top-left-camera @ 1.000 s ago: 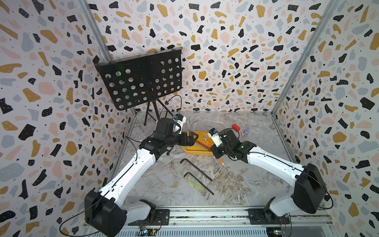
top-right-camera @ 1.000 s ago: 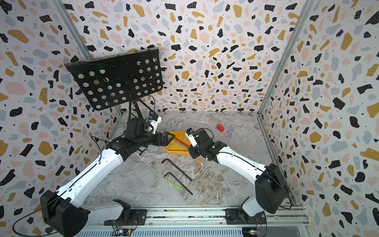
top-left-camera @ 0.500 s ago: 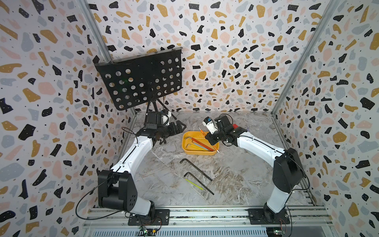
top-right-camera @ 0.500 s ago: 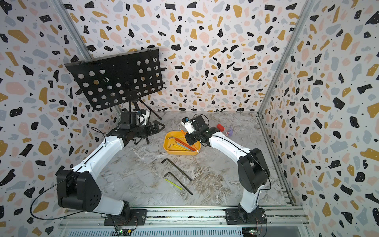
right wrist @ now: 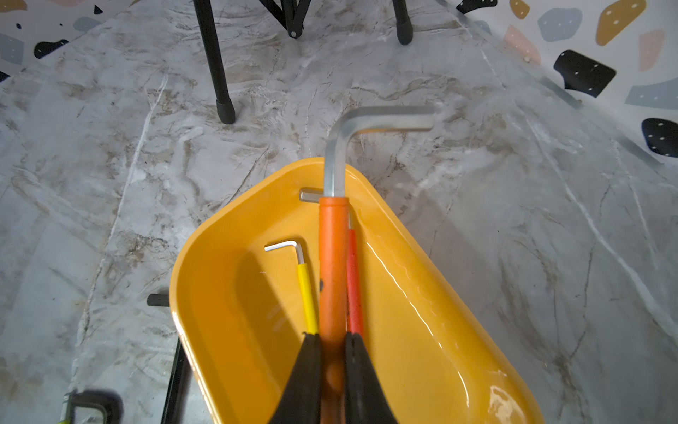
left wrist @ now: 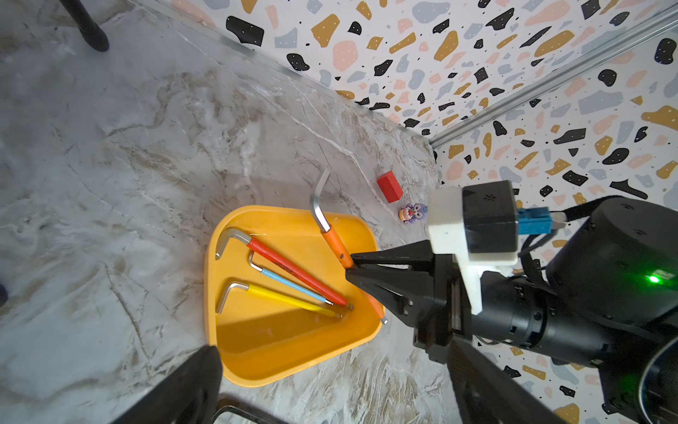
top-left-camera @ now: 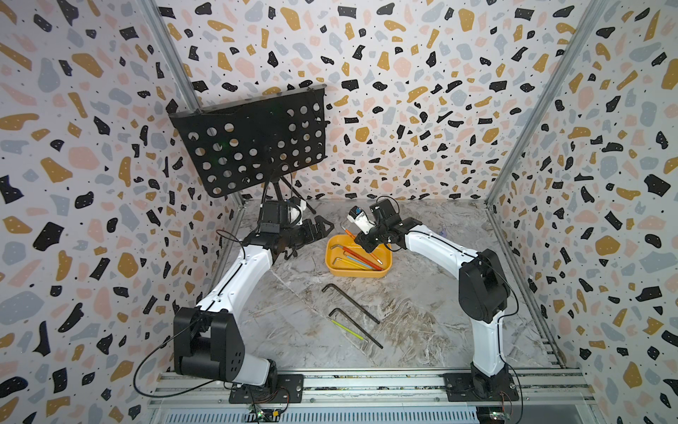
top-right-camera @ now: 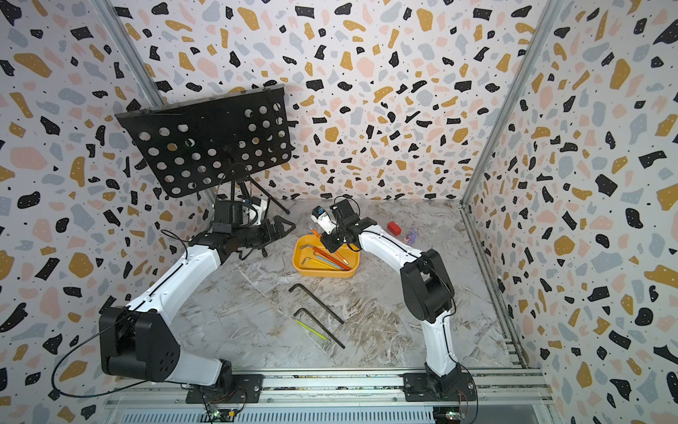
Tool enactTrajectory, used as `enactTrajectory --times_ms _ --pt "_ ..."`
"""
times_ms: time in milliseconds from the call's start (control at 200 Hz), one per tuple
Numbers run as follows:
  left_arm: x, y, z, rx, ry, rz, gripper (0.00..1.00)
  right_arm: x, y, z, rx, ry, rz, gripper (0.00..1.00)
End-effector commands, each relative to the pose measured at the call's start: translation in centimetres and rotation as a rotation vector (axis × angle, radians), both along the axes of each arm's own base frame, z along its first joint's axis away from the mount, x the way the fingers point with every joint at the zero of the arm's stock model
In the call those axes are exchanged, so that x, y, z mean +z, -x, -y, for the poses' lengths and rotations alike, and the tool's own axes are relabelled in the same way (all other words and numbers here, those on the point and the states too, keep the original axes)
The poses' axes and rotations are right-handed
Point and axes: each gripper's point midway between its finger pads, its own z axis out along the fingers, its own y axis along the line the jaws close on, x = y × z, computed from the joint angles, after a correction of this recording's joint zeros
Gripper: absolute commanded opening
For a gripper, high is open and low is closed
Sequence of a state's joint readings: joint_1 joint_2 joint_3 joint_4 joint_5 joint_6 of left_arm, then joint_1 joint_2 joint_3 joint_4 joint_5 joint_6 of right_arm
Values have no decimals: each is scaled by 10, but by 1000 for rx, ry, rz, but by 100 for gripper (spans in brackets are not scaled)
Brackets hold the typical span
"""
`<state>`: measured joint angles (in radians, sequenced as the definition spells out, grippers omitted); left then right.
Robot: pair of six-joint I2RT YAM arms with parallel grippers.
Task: Put the hex key on the desktop into the storage box
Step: Place the Allen key in the storage box.
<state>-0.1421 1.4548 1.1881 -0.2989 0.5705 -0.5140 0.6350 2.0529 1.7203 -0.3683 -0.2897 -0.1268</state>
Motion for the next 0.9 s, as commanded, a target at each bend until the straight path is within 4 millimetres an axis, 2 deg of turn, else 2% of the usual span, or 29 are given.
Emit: enactTrajectory --times_ms 0,310,626,896 --pt "8 0 2 -6 15 38 100 23 -4 -9 66 -37 55 0" --pt "10 0 -1 8 3 48 100 -16 -13 -6 111 75 71 0" --pt "8 -1 -1 9 8 40 100 -38 -6 -6 134 87 13 0" --pt "5 -2 0 9 10 28 100 -49 1 -11 141 70 -69 0"
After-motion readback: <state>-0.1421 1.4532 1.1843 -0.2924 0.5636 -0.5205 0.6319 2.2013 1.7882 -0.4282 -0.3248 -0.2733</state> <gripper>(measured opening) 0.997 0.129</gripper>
